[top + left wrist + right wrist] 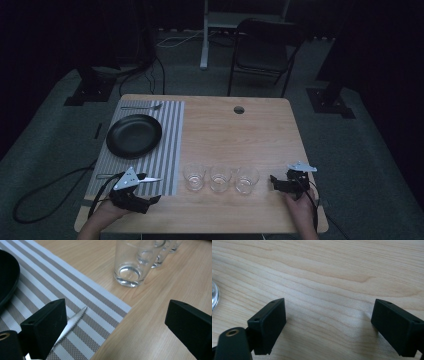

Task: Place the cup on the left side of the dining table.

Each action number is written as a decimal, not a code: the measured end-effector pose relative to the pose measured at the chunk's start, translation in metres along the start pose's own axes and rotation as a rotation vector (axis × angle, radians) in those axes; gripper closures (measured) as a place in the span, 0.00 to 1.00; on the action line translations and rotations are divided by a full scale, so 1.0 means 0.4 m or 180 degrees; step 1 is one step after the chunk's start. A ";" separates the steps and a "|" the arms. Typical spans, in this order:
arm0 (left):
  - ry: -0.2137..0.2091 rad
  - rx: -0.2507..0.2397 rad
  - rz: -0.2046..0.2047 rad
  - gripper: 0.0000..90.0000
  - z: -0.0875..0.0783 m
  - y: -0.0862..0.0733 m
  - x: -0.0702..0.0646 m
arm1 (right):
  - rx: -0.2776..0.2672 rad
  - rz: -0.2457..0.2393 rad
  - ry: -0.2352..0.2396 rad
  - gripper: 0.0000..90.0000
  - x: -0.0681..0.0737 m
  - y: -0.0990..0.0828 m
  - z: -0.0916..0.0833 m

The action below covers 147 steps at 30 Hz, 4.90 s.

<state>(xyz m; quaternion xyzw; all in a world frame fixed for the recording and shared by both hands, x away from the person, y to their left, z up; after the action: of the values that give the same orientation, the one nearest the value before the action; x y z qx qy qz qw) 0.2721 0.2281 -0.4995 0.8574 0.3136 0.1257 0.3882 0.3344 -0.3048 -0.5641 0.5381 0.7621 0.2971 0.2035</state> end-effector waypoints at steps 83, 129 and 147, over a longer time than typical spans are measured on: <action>-0.0622 0.0182 0.0723 0.05 0.225 0.317 -0.137 | -0.0003 -0.0005 0.0000 0.13 0.000 0.000 0.000; -0.0363 0.1226 0.1021 0.16 0.394 0.388 -0.216 | -0.0004 -0.0007 -0.0002 0.14 0.000 0.000 0.000; -0.0268 0.1494 0.0893 0.21 0.409 0.399 -0.216 | -0.0003 -0.0005 -0.0001 0.14 0.000 0.000 0.000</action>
<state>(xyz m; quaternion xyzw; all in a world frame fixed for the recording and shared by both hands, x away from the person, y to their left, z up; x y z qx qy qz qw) 0.3507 -0.0030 -0.4876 0.9634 0.1960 0.0663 0.1705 0.3343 -0.3049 -0.5642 0.5375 0.7623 0.2973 0.2041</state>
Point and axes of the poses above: each handheld gripper's, and its own axes: z roughly forward along the jaws, y roughly out of its top, x roughly to its left, the point moved 2 cm from there along z, roughly forward along the jaws, and after that the axes turned 4 degrees about x, right-handed, at the moved point
